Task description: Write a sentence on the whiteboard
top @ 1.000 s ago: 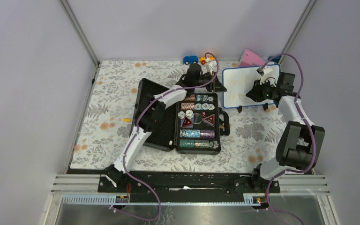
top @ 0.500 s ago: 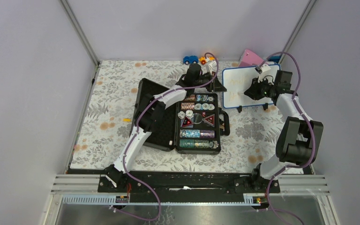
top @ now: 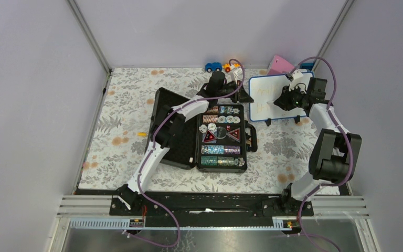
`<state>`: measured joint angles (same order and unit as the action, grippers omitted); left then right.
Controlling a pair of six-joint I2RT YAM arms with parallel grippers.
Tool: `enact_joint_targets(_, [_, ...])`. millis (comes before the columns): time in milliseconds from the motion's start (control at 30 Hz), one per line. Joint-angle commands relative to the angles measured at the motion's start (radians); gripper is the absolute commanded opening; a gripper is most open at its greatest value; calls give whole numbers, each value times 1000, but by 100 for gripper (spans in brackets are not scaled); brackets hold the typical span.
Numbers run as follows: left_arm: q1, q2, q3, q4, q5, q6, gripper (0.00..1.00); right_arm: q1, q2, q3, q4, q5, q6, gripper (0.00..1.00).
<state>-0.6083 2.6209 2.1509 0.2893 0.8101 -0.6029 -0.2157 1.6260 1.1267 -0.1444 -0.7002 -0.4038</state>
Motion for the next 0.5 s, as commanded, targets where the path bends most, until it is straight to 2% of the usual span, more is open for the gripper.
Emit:
enact_joint_targets(0, [21, -60, -7, 10, 6, -10, 0, 8, 24, 23, 23, 42, -24, 0])
enact_joint_targets(467, [22, -60, -4, 5, 2, -7, 0, 9, -31, -7, 0, 43, -39, 0])
